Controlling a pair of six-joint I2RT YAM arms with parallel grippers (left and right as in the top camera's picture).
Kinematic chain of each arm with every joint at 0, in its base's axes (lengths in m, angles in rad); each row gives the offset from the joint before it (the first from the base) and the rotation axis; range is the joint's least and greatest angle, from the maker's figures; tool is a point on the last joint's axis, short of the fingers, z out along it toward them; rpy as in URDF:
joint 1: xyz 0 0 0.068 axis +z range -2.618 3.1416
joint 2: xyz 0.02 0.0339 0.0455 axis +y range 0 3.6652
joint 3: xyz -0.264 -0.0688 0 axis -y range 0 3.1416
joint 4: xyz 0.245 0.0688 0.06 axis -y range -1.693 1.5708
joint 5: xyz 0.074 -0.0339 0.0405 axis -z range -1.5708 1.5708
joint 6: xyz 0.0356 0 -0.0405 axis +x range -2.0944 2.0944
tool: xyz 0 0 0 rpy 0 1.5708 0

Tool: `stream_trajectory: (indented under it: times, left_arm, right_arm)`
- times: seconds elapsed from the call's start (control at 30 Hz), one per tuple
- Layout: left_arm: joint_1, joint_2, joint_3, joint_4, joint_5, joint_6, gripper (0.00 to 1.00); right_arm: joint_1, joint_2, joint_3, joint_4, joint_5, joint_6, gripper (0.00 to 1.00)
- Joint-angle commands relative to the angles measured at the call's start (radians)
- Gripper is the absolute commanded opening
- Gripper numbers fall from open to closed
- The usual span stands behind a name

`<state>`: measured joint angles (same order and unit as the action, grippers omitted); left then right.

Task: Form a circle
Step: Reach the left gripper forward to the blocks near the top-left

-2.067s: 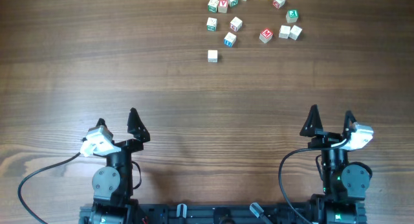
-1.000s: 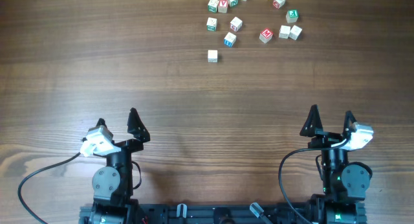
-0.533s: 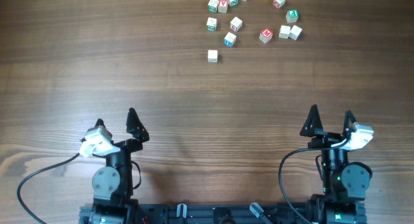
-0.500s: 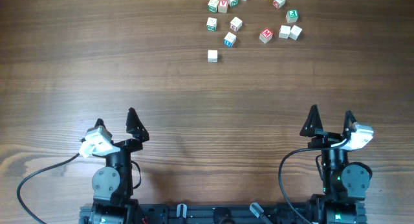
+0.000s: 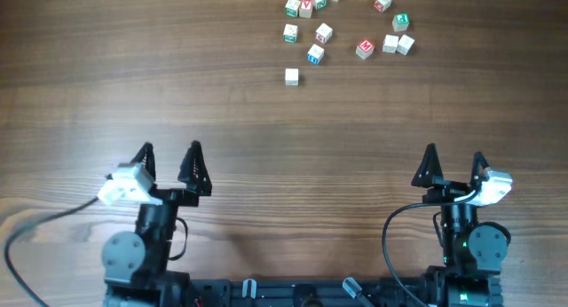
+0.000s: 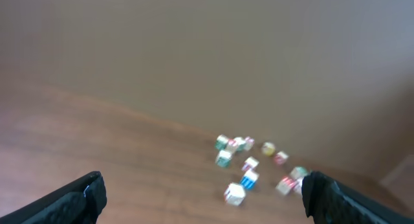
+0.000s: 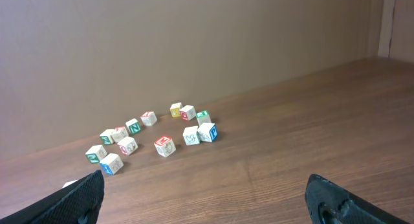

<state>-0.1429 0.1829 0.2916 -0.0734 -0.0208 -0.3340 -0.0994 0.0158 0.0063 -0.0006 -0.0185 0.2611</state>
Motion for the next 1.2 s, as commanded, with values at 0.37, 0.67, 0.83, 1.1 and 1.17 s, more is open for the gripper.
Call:
stream_trajectory:
  times: [0.37,0.67,0.83,1.1,1.17]
  left_arm:
    - [-0.006,0.917,0.884,-0.29,0.34,0.1,1.0]
    - [-0.065,1.305,1.381,-0.541,0.301,0.215,1.0]
    - [-0.131,1.437,1.489,-0.57,0.201,0.28,1.0]
    - [-0.242,1.708,1.493,-0.405,0.056,0.356,1.0]
    - [-0.251,1.764,1.493,-0.36,0.056,0.357,1.0]
  right_arm:
    - [-0.005,-0.005,-0.001,0.005,-0.005,0.004,1.0]
    - [-0.005,-0.005,-0.001,0.005,-0.005,0.004,1.0]
    - [-0.005,-0.005,-0.001,0.005,-0.005,0.004,1.0]
    - [-0.005,-0.005,-0.001,0.005,-0.005,0.004,1.0]
    - [-0.005,-0.005,-0.001,0.005,-0.005,0.004,1.0]
